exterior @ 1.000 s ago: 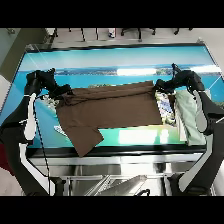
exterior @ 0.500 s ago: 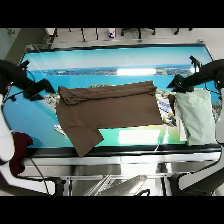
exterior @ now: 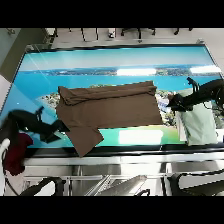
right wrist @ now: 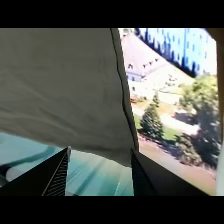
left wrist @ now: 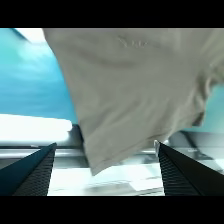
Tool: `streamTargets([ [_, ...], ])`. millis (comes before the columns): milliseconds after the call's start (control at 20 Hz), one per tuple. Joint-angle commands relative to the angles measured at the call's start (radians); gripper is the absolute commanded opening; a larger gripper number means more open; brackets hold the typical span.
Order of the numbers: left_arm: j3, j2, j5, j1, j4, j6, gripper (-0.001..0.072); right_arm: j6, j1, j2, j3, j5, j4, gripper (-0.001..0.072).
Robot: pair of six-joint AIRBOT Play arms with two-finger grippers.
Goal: Fold the shirts.
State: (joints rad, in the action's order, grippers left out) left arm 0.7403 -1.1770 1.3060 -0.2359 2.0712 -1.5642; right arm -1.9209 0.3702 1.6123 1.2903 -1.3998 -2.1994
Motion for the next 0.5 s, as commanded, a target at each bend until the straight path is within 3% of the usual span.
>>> streamTargets([
  [0, -0.233, 0.065, -0.152, -0.002, 0.101, -0.044, 0.0694, -0.032, 0.004, -0.008, -0.046, 0.02, -0.043, 0.0433],
  [450, -0.272, 0.043, -0.308, -0.001, 0.209, -0.081, 0.0694, -0.067, 0.004, -0.008, -0.046, 0.021, -0.065, 0.0433],
])
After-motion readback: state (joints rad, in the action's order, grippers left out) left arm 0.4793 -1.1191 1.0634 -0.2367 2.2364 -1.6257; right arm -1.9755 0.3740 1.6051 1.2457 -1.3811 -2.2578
